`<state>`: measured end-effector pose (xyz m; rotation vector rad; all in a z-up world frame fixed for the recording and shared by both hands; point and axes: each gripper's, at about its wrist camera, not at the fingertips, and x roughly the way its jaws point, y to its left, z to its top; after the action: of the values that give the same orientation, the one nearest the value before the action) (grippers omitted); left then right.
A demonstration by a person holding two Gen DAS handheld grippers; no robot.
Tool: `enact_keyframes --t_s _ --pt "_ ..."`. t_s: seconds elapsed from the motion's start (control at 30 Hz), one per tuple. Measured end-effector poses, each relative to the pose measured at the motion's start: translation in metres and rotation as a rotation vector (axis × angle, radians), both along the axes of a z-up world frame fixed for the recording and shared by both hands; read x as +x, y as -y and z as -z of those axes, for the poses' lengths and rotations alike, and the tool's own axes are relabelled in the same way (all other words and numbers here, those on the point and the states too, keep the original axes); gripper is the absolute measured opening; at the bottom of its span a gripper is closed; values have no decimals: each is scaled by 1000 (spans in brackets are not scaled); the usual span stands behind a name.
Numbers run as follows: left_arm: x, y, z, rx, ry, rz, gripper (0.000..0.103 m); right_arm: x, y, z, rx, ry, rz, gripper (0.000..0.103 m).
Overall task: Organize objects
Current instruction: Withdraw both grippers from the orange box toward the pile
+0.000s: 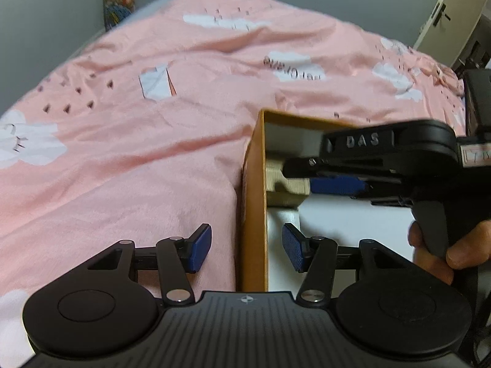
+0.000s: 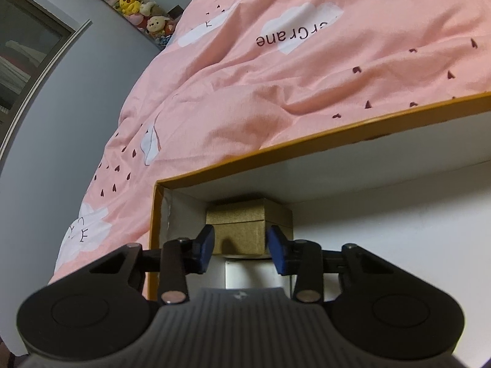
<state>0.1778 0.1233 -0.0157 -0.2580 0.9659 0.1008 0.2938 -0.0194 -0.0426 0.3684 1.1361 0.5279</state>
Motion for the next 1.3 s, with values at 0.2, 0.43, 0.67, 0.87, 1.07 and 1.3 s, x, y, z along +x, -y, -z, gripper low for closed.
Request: enact_keyframes --t_s 0.2,0.43,0.67,0.87,1.07,1.3 --pt "-29 16 -27 49 107 -20 63 -38 15 -37 -20 119 -75 42" --pt "-73 38 -47 38 167 48 63 -101 51 -70 -53 251 -131 42" --pt "-114 38 -48 -88 135 153 63 -162 85 -70 -100 258 -189 42" --pt "-146 59 -37 -89 93 309 63 -203 118 -50 -129 178 -170 43" --pt "-168 85 -26 -17 39 453 71 -231 138 -34 -140 124 -139 43" --pt "-162 100 16 68 -36 451 72 -244 139 -24 -169 108 -137 42"
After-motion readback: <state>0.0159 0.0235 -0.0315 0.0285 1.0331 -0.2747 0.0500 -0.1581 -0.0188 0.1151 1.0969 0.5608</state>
